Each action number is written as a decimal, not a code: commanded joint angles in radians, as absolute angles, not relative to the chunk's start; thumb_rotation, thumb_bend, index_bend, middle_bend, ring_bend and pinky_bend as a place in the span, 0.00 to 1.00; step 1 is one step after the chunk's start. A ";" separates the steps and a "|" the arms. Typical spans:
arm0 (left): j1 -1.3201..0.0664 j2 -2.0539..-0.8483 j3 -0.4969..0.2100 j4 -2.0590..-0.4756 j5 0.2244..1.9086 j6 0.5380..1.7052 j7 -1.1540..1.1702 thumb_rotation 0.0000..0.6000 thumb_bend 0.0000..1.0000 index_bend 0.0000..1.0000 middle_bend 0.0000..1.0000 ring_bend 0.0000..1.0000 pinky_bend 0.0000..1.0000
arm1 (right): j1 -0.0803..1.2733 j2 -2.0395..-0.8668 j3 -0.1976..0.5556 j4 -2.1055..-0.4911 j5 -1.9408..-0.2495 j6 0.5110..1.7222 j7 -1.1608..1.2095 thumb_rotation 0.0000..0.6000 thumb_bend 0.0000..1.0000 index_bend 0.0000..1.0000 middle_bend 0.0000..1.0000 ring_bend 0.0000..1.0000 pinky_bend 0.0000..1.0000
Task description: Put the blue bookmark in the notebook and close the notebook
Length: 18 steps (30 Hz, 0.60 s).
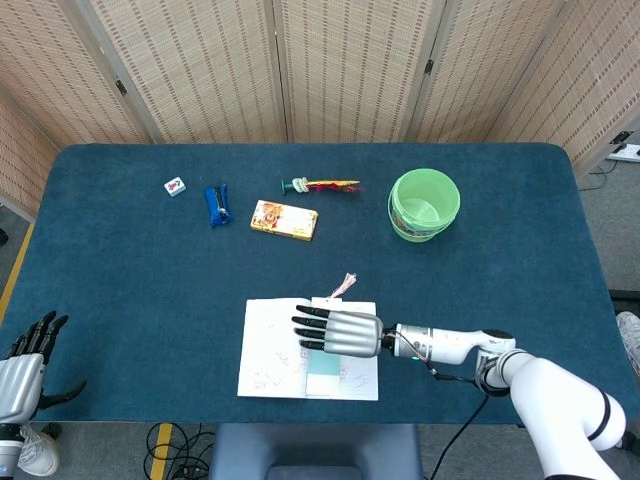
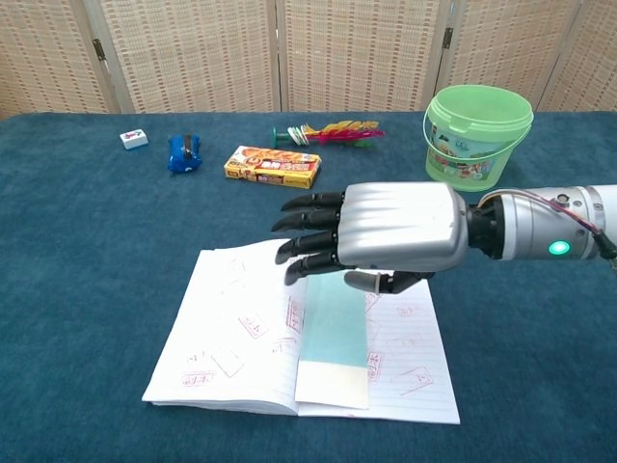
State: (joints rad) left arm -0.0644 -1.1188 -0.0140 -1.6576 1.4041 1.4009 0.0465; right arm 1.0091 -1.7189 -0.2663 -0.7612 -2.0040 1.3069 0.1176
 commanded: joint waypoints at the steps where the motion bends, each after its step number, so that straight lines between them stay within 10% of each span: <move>1: -0.065 -1.120 -0.013 -1.659 1.407 1.401 0.047 1.00 0.19 0.04 0.00 0.08 0.16 | 1.006 -1.656 -0.259 -0.876 -1.969 1.230 0.081 1.00 0.82 0.36 0.19 0.04 0.07; 18: -0.061 -1.122 -0.009 -1.656 1.413 1.405 0.044 1.00 0.20 0.04 0.00 0.08 0.16 | 0.965 -1.632 -0.241 -1.020 -1.918 1.102 -0.002 1.00 0.91 0.37 0.12 0.01 0.04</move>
State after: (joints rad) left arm -0.0606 -1.1219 -0.0089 -1.6556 1.4127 1.4052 0.0439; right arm 0.9662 -1.6310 -0.2424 -1.0206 -1.9192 1.1019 -0.0004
